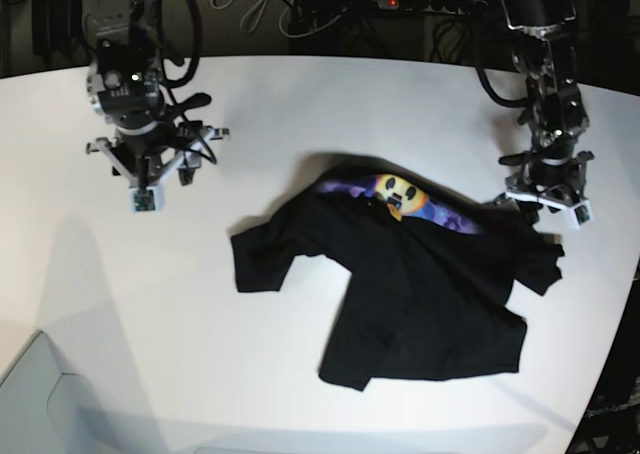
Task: Layout the t-shirt on the table in an organized manner, then fold the t-shirt properly
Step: 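Lower both grippers toward the black t-shirt, left gripper at its collar, then grasp the shirt edges with both grippers and lift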
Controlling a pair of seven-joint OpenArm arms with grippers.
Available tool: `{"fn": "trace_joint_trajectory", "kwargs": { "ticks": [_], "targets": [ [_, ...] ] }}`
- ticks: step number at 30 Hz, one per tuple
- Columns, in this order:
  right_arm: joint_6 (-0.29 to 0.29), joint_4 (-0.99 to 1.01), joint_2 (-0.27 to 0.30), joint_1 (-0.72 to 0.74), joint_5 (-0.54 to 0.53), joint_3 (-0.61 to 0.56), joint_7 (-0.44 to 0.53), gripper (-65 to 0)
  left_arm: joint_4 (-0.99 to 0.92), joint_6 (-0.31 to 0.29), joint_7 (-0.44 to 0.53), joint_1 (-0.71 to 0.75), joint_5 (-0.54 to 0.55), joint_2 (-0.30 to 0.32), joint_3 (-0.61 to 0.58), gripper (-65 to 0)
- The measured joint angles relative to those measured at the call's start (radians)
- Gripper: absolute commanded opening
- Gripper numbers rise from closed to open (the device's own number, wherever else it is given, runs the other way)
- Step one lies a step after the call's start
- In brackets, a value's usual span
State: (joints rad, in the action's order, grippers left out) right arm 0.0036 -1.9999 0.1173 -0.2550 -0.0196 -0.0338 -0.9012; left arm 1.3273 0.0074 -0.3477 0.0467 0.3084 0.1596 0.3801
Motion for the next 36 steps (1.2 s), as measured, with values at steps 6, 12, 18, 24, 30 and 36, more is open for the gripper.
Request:
{"fn": "trace_joint_trajectory", "kwargs": {
  "ticks": [6, 12, 18, 24, 30, 36],
  "targets": [
    [0.0, 0.0, -0.001, -0.021, -0.002, -0.002, 0.002, -35.3, -0.019, -0.003, 0.007, -0.011, 0.0, -0.022, -0.035, -37.6],
    [0.0, 0.0, -0.001, -0.031, -0.002, -0.005, 0.004, -35.3, 0.013, -0.003, -0.001, -0.003, 0.003, -0.032, -0.04, -37.7],
    [0.0, 0.0, -0.002, -0.031, -0.002, -0.004, 0.003, -35.4, 0.043, -0.003, 0.008, 0.014, 0.051, -0.029, -0.037, -37.7],
    [0.0, 0.0, -0.002, -0.031, -0.003, -0.004, 0.003, -35.4, -0.048, -0.003, 0.009, -0.032, 0.073, -0.027, -0.04, -37.9],
    [0.0, 0.0, -0.001, -0.031, -0.002, -0.005, 0.003, -35.4, -0.105, -0.003, 0.023, -0.062, 0.076, -0.026, -0.041, -48.4],
    [0.001, 0.0, -0.001, -0.024, -0.002, -0.012, 0.003, -35.2, -0.107, -0.004, 0.019, -0.055, 0.082, -0.024, -0.035, -62.7]
  ]
}}
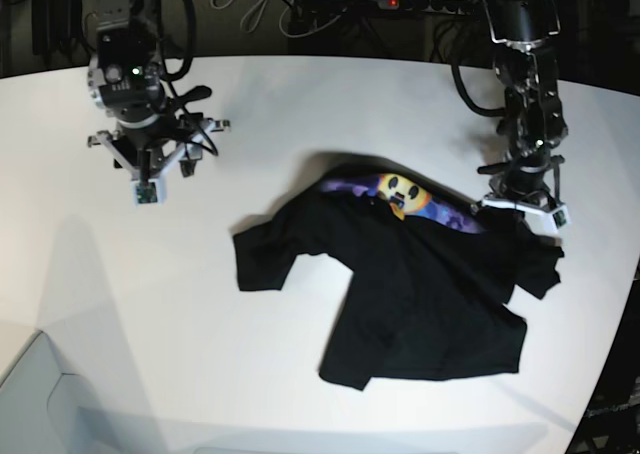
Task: Layout the t-shirt on the table in an organized manner, then fold the t-shirt properly
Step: 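Grasp the shirt edges with both grippers and lift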
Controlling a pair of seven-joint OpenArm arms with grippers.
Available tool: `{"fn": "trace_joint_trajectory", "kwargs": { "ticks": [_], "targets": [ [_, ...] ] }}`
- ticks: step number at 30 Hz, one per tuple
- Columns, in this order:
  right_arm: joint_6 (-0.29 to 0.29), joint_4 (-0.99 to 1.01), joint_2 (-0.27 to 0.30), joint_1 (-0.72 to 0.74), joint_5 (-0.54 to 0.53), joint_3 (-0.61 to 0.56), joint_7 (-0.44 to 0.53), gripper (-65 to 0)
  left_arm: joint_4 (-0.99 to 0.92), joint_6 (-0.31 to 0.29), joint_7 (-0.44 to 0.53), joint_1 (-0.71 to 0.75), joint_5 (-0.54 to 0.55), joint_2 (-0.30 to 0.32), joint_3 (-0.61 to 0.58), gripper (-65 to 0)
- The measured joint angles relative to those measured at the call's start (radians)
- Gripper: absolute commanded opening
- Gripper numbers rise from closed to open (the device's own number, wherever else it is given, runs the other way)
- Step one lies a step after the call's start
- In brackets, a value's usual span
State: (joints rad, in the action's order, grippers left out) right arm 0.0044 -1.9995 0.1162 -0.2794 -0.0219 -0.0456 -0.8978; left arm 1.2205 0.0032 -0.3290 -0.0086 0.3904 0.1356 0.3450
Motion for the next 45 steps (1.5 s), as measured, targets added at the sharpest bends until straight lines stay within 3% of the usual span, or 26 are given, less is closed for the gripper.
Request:
{"fn": "trace_joint_trajectory", "kwargs": {
  "ticks": [2, 6, 8, 21, 25, 33, 36, 41, 45],
  "targets": [
    [0.034, 0.0, 0.0, 0.017, 0.002, -0.024, 0.003, -35.2, 0.023, 0.001, -0.011, 0.013, -0.001, 0.001, 0.001, -65.0],
    [0.217, 0.0, -0.002, 0.06, 0.002, -0.064, 0.061, -35.2, 0.111, -0.003, -0.02, 0.093, -0.001, -0.003, 0.033, -64.8],
    [0.264, 0.016, -0.003, 0.086, 0.009, -0.087, 0.067, -35.2, 0.147, 0.002, -0.022, 0.126, -0.004, 0.0, 0.043, -64.8],
    [0.287, 0.487, -0.051, 0.43, 0.002, -0.287, 0.071, -29.8, 0.2, -0.003, -0.013, 0.221, -0.003, 0.0, 0.042, -64.8],
    [0.287, 0.571, -0.079, 0.487, 0.006, -0.299, 0.141, -29.8, 0.214, -0.003, -0.011, 0.243, -0.001, -0.001, 0.042, -64.8],
    [0.287, 0.753, -0.081, 0.534, 0.007, -0.303, 0.277, -31.0, 0.269, 0.001, -0.015, 0.278, -0.001, -0.003, 0.043, -64.8],
    [0.287, 0.778, -0.075, 0.534, 0.006, -0.304, 0.322, -39.5, 0.269, 0.0, -0.015, 0.288, 0.0, -0.004, 0.052, -64.8],
    [0.287, 0.776, -0.043, 0.531, -0.007, -0.297, 0.343, -65.0, 0.272, -0.001, -0.018, 0.317, 0.002, -0.006, 0.109, -64.8],
    [0.288, 0.681, -0.014, 0.495, 0.0, -0.219, 0.323, -65.0, 0.357, -0.006, -0.026, 0.379, 0.084, -0.008, 0.105, -64.8]
  ]
}}
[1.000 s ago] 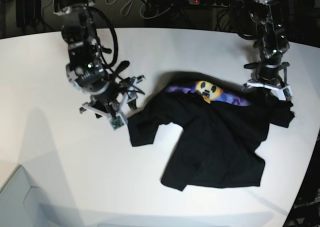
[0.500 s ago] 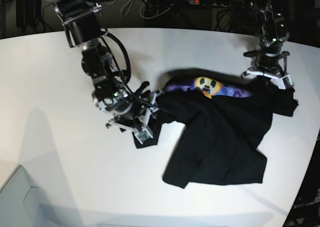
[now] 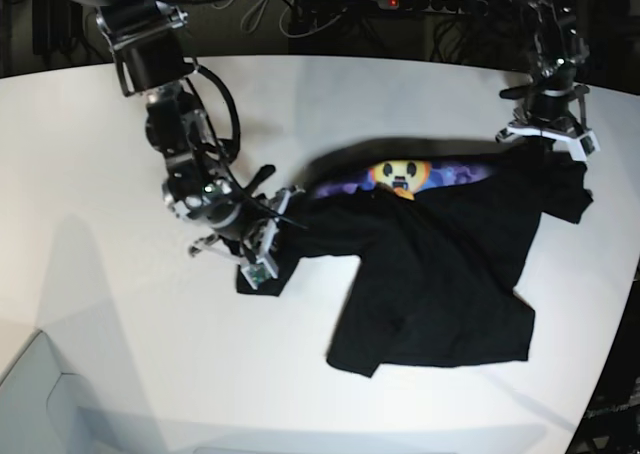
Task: Layout the t-shirt on the table in an organized manner, then fold the t-shirt properly
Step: 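Grasp the shirt edges with both grippers and lift, then drag the held shirt across the table, then release both grippers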
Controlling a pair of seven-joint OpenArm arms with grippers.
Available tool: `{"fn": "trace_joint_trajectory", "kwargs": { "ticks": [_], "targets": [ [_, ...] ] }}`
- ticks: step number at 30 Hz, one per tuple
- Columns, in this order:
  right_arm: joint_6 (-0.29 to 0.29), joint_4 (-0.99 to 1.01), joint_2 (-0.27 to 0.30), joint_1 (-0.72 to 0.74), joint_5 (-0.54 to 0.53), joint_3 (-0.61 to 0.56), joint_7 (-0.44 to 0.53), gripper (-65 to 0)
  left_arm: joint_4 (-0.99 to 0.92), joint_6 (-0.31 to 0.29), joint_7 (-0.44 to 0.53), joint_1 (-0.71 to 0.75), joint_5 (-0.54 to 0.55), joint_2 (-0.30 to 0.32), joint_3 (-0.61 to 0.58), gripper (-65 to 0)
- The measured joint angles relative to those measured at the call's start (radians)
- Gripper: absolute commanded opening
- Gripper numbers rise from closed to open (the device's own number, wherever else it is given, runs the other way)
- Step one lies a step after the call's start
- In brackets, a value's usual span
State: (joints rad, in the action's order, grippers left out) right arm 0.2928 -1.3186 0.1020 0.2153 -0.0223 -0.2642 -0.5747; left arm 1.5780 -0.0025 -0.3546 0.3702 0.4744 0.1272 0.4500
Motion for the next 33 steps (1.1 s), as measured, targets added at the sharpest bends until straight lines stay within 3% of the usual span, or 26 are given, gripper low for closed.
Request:
{"fn": "trace_joint_trajectory", "kwargs": {
  "ticks": [7, 15, 22, 26, 31, 33],
  "targets": [
    [0.003, -0.232, 0.001, -0.026, -0.003, 0.198, -0.013, -65.0, 0.18, -0.009, -0.039, 0.127, 0.121, 0.0, -0.014, -64.8],
    [0.006, -0.457, 0.0, -0.027, 0.001, 0.204, -0.034, -65.0, 0.36, -0.003, -0.21, 0.172, 0.18, 0.009, -0.012, -64.8],
    [0.006, -0.423, -0.001, 0.004, 0.006, 0.24, -0.06, -65.0, 0.418, -0.002, -0.413, 0.166, 0.306, 0.009, -0.014, -64.8],
    [0.005, -0.42, 0.0, 0.056, 0.007, 0.292, -0.068, -65.0, 0.413, -0.002, -0.515, 0.13, 0.342, 0.02, -0.089, -64.8],
    [0.002, -0.425, 0.0, 0.121, 0.007, 0.306, -0.063, -65.0, 0.409, -0.001, -0.541, 0.081, 0.324, 0.032, -0.24, -64.8],
    [0.003, -0.426, -0.001, 0.131, 0.008, 0.298, -0.124, -65.0, 0.406, 0.0, -0.555, 0.062, 0.322, 0.031, -0.316, -64.8]
  ]
}}
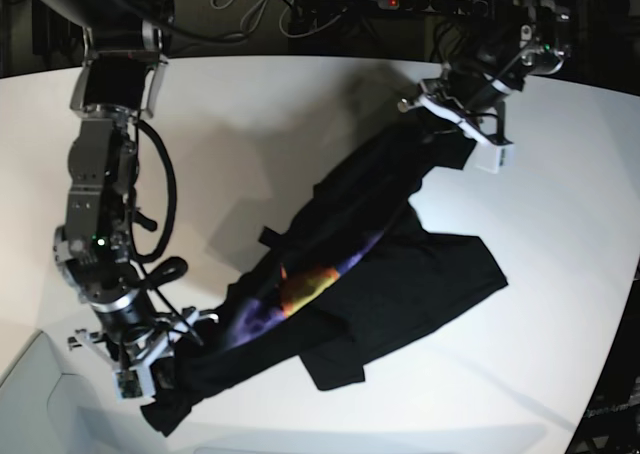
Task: Layout the t-shirt on the table in an organized manner, then fold the t-shirt properly
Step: 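Drag the held shirt across the table, then release both grippers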
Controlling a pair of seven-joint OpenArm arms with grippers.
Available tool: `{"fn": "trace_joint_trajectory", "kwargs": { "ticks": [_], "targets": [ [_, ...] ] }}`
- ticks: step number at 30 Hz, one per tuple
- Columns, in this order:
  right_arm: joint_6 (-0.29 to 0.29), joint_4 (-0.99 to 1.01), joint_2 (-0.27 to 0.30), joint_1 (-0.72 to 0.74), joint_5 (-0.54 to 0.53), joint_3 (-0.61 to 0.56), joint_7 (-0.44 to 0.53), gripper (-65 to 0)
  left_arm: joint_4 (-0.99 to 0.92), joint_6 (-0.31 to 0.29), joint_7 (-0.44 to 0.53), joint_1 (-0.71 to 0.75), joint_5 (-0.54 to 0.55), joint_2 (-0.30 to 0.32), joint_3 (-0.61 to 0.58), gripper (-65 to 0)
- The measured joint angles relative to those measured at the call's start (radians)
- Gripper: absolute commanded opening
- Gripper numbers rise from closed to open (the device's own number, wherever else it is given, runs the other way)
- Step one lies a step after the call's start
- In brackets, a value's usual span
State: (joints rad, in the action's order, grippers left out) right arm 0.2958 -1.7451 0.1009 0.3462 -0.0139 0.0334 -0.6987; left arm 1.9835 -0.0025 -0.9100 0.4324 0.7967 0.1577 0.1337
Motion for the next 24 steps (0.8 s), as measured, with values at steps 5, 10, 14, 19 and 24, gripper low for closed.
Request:
{"fn": "trace_joint_trajectory", "kwargs": {
  "ticks": [5, 10, 14, 19, 24],
  "targets": [
    [0.0, -0.049, -0.024, 0.002, -0.006, -0.069, -0.011, -65.0, 0.0, 0.002, 0.011, -0.084, -0.003, -0.018, -0.168, -64.8],
    [0.0, -0.043, -0.028, 0.002, 0.002, -0.042, -0.015, -65.0, -0.001, 0.004, -0.031, -0.128, -0.051, -0.048, -0.267, -64.8],
    [-0.002, -0.027, -0.014, 0.008, 0.014, 0.014, -0.021, -65.0, -0.01, 0.007, 0.017, -0.197, -0.143, -0.055, -0.314, -64.8],
    [-0.001, -0.026, 0.011, 0.008, -0.004, 0.03, -0.016, -65.0, -0.016, 0.007, -0.006, -0.211, -0.155, -0.052, -0.336, -64.8],
    [-0.001, -0.023, 0.018, 0.008, 0.006, 0.095, -0.016, -65.0, -0.02, 0.007, 0.01, -0.291, -0.16, -0.053, -0.394, -64.8]
  ]
}}
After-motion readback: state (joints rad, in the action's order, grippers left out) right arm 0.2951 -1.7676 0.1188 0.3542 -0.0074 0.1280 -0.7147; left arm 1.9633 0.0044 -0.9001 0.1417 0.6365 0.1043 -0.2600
